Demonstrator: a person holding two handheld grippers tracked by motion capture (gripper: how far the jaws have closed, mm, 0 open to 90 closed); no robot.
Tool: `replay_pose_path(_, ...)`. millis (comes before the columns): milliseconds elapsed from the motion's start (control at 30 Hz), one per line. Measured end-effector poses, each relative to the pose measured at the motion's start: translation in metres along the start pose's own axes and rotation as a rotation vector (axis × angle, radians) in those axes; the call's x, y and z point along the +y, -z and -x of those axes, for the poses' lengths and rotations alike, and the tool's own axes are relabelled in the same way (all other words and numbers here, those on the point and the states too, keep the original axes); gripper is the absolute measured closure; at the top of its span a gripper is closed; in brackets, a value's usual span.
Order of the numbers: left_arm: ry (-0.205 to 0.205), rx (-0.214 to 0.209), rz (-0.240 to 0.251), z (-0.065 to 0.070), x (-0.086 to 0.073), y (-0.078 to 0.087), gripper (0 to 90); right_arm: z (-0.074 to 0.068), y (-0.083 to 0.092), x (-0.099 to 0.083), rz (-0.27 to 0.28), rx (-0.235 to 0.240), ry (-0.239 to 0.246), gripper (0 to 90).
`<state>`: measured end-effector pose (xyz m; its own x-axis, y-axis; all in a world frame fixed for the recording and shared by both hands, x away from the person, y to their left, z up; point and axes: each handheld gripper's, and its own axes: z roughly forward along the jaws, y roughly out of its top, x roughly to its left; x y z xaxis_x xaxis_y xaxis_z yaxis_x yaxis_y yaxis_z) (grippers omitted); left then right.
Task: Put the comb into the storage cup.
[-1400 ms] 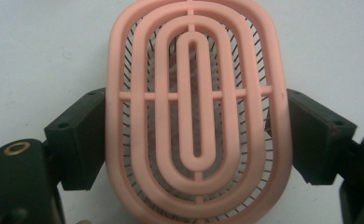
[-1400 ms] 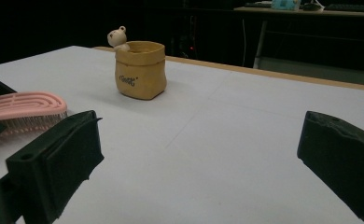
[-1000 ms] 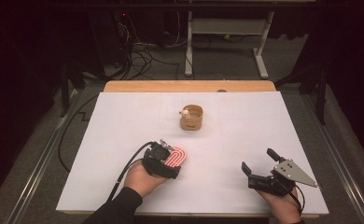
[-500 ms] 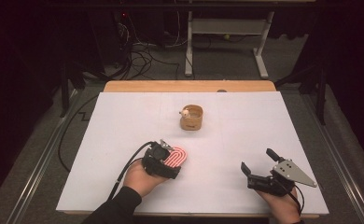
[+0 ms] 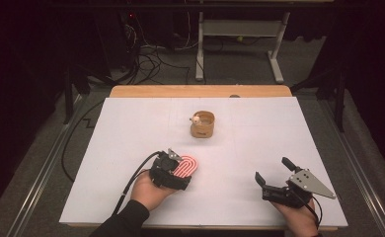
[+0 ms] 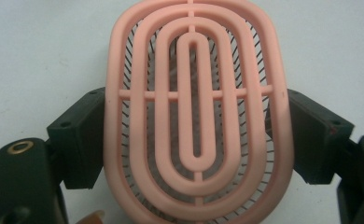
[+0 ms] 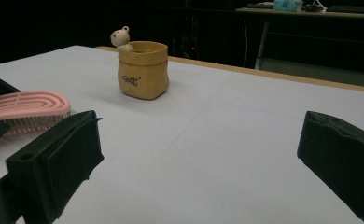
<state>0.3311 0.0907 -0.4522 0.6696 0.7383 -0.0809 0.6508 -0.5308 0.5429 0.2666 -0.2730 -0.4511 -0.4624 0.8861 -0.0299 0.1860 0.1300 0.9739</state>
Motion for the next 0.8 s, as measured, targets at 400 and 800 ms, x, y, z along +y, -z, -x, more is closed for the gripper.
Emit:
replay_pose_path(400,0.013,-0.001,0.065,-0.002,-0.006,0.006,18.3,0.002,0.001,0.001,0.008,-0.012,-0.016,0.3)
replay_pose_path(800,0.019,-0.029,0.177,-0.006,-0.014,0.019,18.4,0.003,0.002,0.000,0.006,-0.019,-0.020,0.3)
